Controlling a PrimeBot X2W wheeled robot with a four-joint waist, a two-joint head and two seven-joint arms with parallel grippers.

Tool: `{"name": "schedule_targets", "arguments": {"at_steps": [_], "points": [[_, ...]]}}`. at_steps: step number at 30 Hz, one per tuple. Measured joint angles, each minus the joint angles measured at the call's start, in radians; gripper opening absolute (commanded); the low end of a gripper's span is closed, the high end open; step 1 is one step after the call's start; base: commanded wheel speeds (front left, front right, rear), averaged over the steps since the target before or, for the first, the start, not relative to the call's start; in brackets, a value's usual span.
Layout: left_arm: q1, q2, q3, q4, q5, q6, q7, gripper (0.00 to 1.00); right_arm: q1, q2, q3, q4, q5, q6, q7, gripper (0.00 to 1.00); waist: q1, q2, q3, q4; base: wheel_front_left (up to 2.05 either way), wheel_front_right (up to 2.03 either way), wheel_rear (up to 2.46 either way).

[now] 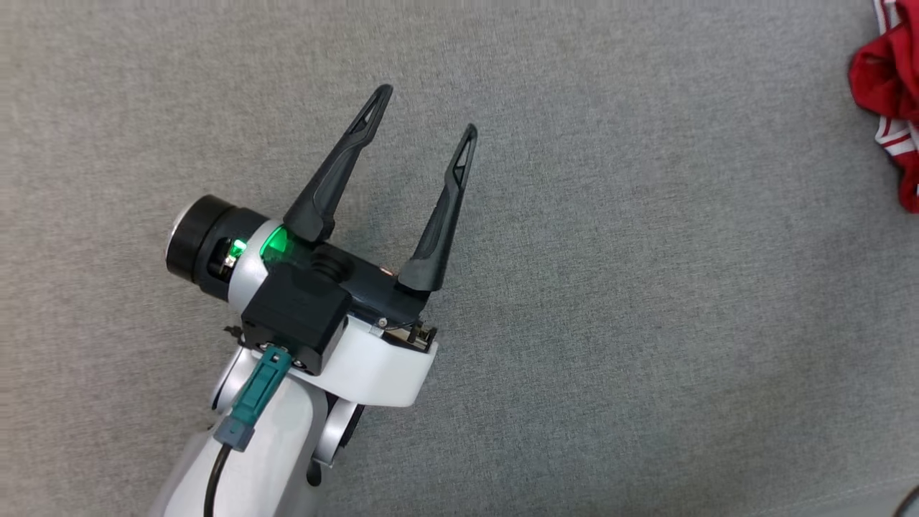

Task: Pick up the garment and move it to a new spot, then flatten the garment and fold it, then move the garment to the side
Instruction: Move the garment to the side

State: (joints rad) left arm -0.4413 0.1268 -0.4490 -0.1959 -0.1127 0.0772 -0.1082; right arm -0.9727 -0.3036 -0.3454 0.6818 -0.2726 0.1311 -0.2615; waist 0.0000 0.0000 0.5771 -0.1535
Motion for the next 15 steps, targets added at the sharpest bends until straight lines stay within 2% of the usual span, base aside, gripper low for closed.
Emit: {"name": "schedule_targets", "arguments": {"at_steps": [7, 11, 15], "points": [[0.082, -0.007, 0.024, 0.047, -0.041, 0.037, -0.04, 1.0, 0.081, 0.112, 0.207, 0.011, 0.211, 0.0, 0.0, 1.0, 0.0, 0.0, -0.109, 0.02, 0.0, 0.0, 0.0], [0.139, -0.016, 0.049, 0.075, -0.078, 0.067, -0.06, 1.0, 0.145, 0.128, 0.331, -0.002, 0.33, 0.0, 0.0, 1.0, 0.0, 0.0, -0.179, 0.036, 0.0, 0.0, 0.0], [0.19, -0.02, 0.073, 0.116, -0.111, 0.085, -0.079, 1.0, 0.226, 0.139, 0.427, -0.055, 0.4, 0.0, 0.0, 1.0, 0.0, 0.0, -0.245, 0.059, 0.0, 0.0, 0.0]]}}
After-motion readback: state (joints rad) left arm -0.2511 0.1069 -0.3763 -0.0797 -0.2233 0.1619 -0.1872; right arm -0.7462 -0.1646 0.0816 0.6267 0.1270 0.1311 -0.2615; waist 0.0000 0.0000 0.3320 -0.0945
